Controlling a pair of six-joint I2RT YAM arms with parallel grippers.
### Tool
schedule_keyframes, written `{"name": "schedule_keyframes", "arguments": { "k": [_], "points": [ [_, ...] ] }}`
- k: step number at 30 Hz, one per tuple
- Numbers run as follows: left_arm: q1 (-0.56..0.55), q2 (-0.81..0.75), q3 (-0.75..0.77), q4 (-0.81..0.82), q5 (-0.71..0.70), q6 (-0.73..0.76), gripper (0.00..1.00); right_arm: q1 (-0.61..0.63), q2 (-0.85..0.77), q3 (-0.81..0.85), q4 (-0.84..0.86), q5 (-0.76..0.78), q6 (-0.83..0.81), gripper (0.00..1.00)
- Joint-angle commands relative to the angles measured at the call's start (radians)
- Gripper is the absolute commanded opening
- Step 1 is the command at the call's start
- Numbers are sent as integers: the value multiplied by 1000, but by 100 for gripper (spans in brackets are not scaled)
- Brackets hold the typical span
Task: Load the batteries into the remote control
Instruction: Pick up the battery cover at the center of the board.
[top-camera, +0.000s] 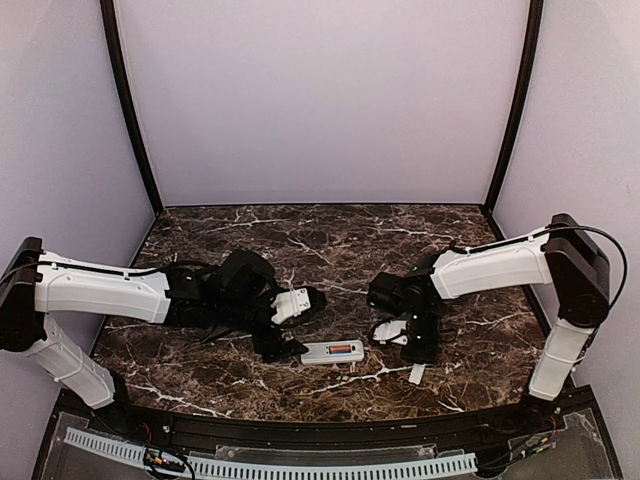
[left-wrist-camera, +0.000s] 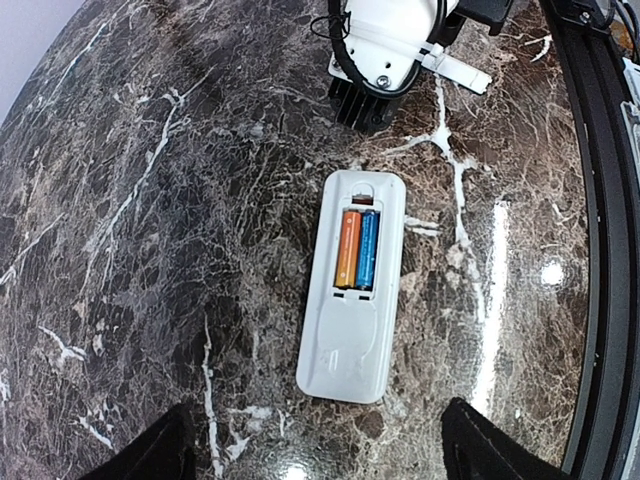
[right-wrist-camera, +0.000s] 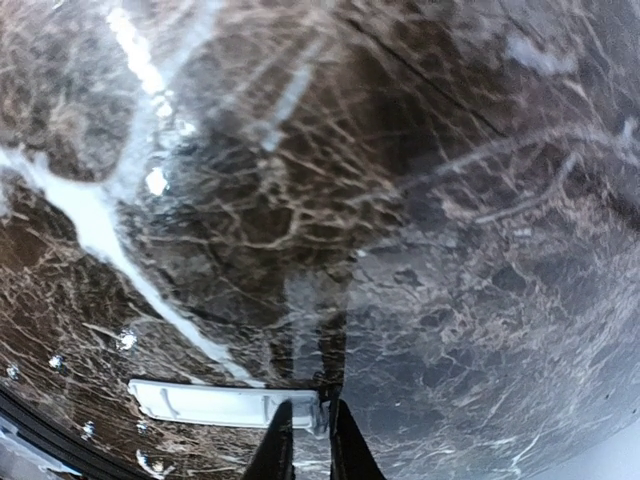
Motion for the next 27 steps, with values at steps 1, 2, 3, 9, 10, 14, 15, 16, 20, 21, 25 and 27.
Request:
{"name": "schedule_keyframes", "arguments": {
  "k": [1,2,3,9,10,14,15,16,20,21,25,27],
  "points": [
    [-6,-8,-10,-33,-9,12,84,2,42,11,10,-4,1,5],
    [-6,-9,-10,-34,-9,12,84,2,43,12,8,-5,0,2],
    [-6,-10,-10,-34,-9,13,84,2,44,12,7,-7,1,1],
    [-6,-57,-23,-5,1,3,84,2,16,20,-2,-9,4,0],
    [-6,-74,-26,11,9,0,84,2,8,23,-6,-12,5,0],
    [-6,-107,-37,39,32,-12,84,2,-27,26,-27,-10,9,0],
    [-6,-111,-35,41,35,-14,84,2,-39,27,-32,-12,10,0],
    [-6,-111,-35,40,36,-16,84,2,-46,27,-34,-14,10,0],
    [-6,-107,-27,35,39,-19,84,1,-63,29,-37,-13,9,0],
    [-6,-105,-24,33,42,-23,84,1,-67,32,-39,-14,8,0],
    [-6,-105,-14,41,67,-66,84,2,-92,48,-45,-1,13,0],
    [-6,-106,-9,55,94,-110,83,2,-115,57,-51,9,18,0]
  ]
}}
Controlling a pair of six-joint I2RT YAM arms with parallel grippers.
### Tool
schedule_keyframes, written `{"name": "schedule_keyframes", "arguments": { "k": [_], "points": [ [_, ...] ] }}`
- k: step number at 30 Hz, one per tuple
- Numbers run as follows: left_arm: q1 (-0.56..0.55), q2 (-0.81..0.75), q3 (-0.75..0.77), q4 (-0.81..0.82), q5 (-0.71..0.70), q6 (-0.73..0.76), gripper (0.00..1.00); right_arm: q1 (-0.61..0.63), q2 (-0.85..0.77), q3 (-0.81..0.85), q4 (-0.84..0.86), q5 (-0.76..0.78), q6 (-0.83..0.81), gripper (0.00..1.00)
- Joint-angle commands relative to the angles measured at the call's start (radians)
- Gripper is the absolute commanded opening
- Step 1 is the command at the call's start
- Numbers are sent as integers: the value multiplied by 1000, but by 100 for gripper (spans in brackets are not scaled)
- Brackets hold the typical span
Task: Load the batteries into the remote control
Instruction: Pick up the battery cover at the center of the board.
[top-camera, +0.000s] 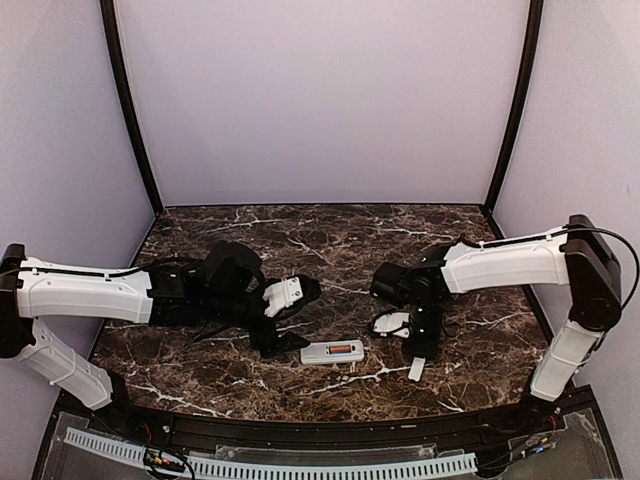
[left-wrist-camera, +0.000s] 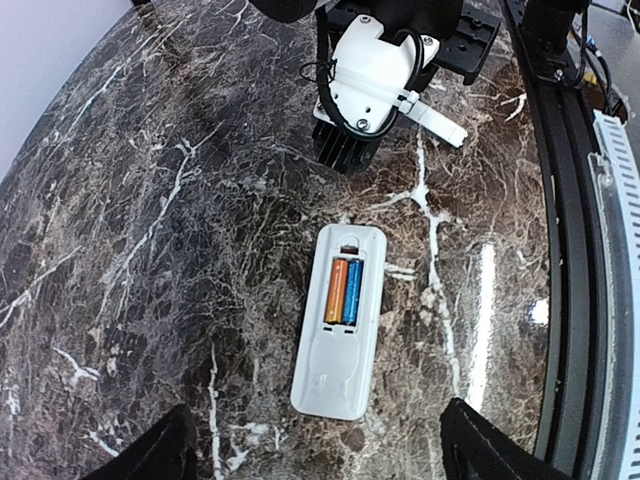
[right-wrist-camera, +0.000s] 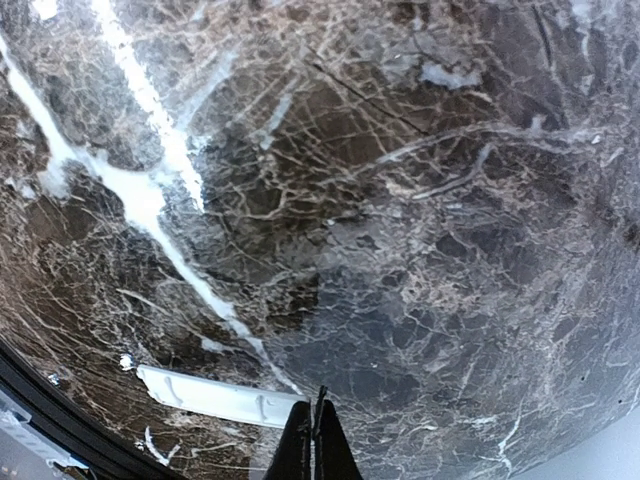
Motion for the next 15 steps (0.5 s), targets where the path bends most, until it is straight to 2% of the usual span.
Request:
{"name": "schedule_keyframes", "arguments": {
  "k": [1,5,9,15],
  "points": [
    [-6,-14,11,31,62,-101,81,2,-65,40,-27,20,20,0],
    [-6,6,17,132,117,-284,71,2,-110,98,-48,28,81,0],
    [-9,21,2,287,172,-521,67,3,-166,155,-17,48,160,0],
    [-28,60,-10,494,194,-750,79,27,-207,225,47,62,296,0]
  ]
}}
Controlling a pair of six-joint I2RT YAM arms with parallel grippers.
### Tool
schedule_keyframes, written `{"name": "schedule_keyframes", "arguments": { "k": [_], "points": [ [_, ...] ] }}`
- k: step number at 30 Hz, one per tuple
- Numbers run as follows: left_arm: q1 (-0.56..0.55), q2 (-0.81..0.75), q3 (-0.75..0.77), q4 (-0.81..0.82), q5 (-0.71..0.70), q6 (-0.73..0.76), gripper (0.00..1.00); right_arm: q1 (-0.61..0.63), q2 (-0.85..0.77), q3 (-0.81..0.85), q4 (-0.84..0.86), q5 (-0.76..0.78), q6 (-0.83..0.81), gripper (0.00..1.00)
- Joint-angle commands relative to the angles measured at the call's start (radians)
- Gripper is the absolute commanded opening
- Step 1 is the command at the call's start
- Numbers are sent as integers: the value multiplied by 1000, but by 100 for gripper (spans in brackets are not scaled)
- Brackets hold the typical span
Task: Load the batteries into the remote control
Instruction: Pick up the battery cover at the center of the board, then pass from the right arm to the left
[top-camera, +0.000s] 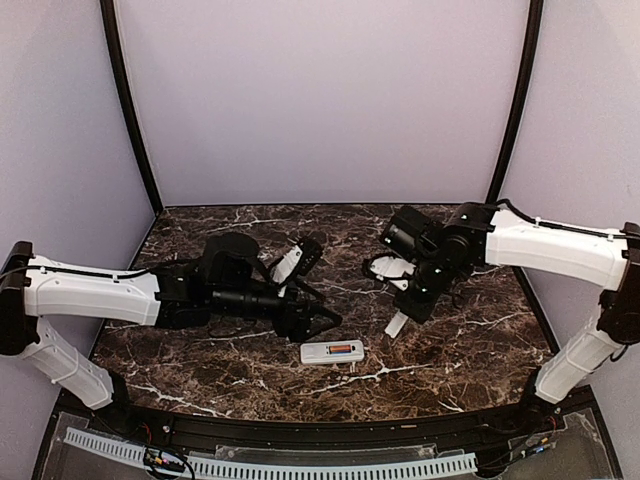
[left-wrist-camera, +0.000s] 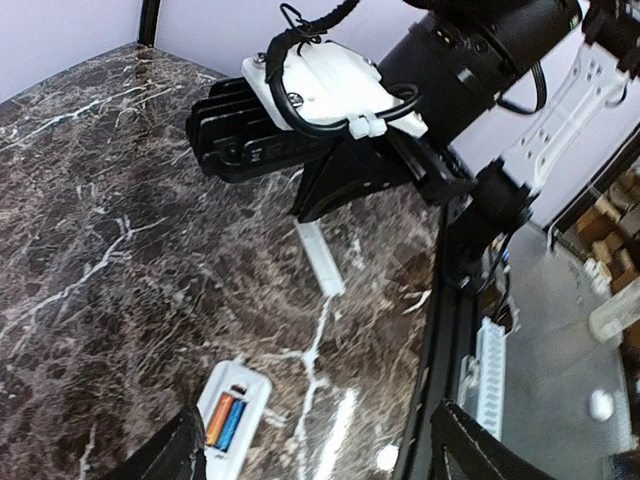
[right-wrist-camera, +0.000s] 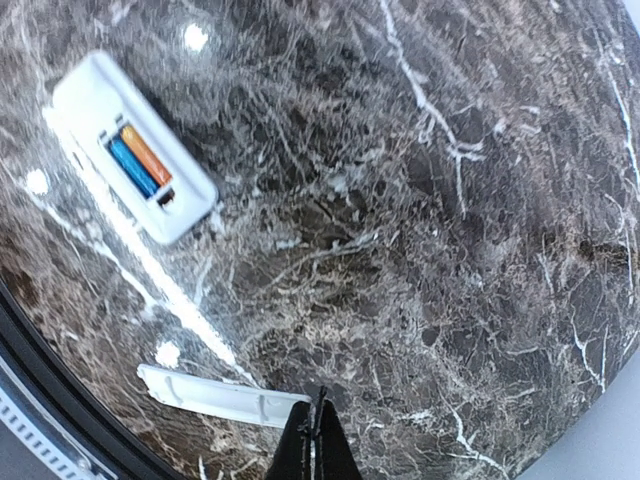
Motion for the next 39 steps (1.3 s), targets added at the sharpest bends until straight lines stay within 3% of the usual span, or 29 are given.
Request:
{"name": "schedule_keyframes", "arguments": {
  "k": [1,4,9,19,23,25,31,39],
  "points": [
    [-15,36,4,185,43,-236,82,33,-19,57,57,32,138,0],
    [-16,107,41,182,50,-281,84,61,-2,76,70,47,161,0],
    [-16,198,80,195,22,-305,79,82,4,91,83,49,190,0],
    [-16,297,151,256,71,-327,61,119,-18,98,130,38,206,0],
    [-15,312,164,244,58,-313,44,126,-12,105,132,38,203,0],
    [-15,318,165,242,64,-309,42,129,-14,106,137,33,203,0],
    [-15,311,134,273,53,-308,41,128,-30,102,134,53,210,0],
    [-16,230,2,502,-11,-311,49,122,-75,58,130,88,249,0]
  ]
}}
